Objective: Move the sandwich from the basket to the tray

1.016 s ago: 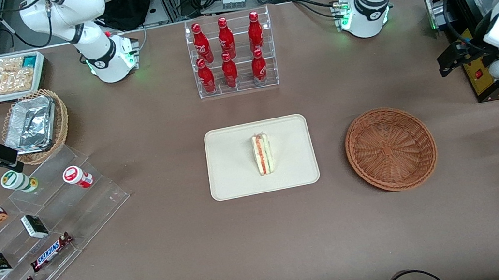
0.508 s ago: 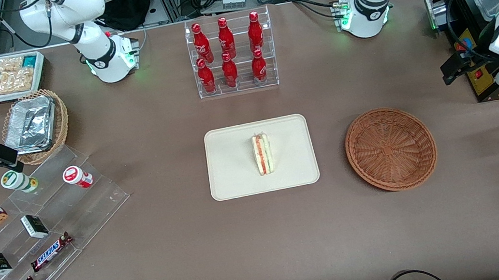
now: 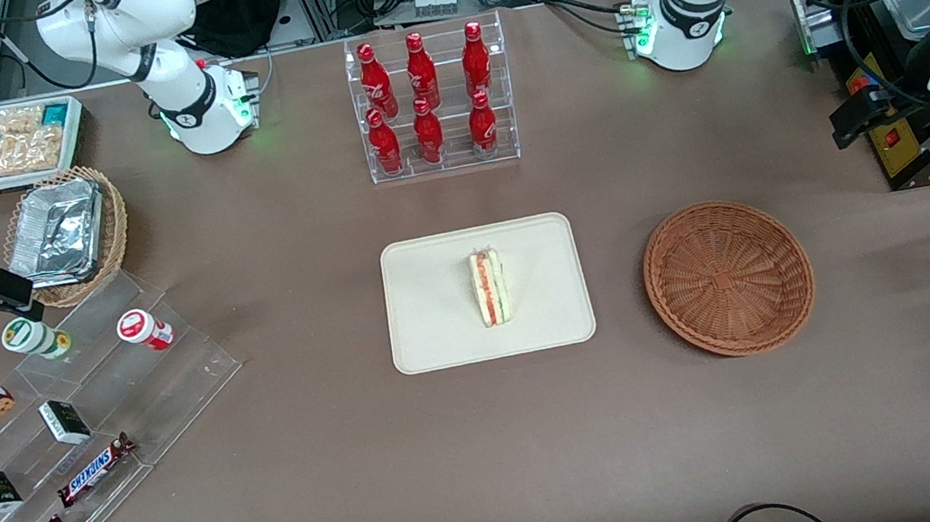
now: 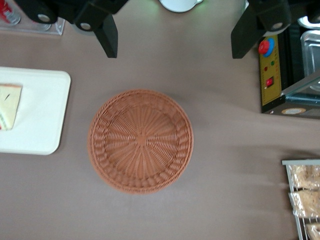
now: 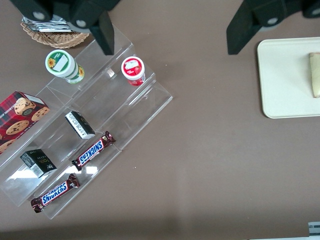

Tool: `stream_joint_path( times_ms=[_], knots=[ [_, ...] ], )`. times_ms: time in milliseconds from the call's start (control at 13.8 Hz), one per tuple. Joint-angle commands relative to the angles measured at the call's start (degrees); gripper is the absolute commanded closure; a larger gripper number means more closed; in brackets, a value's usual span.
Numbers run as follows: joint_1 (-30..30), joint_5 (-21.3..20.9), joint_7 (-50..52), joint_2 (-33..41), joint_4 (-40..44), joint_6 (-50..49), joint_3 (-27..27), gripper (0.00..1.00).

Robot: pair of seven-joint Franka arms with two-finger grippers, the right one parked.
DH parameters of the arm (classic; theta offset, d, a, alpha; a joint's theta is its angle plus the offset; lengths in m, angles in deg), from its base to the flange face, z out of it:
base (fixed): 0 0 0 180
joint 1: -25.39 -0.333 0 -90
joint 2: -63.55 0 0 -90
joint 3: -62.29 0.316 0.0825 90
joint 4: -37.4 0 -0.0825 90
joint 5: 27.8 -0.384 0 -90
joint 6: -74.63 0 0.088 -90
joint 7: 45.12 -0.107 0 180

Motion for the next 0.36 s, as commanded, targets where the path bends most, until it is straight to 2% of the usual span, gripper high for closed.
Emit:
stream_joint_path(
  times_ms=[0, 290],
  knots=[
    [-0.4, -1.0, -3.5, -0.6, 1.6, -2.6, -0.7, 0.0],
    [-0.4, -0.9, -1.0, -0.6, 1.5, -2.4, -0.7, 0.0]
  ],
)
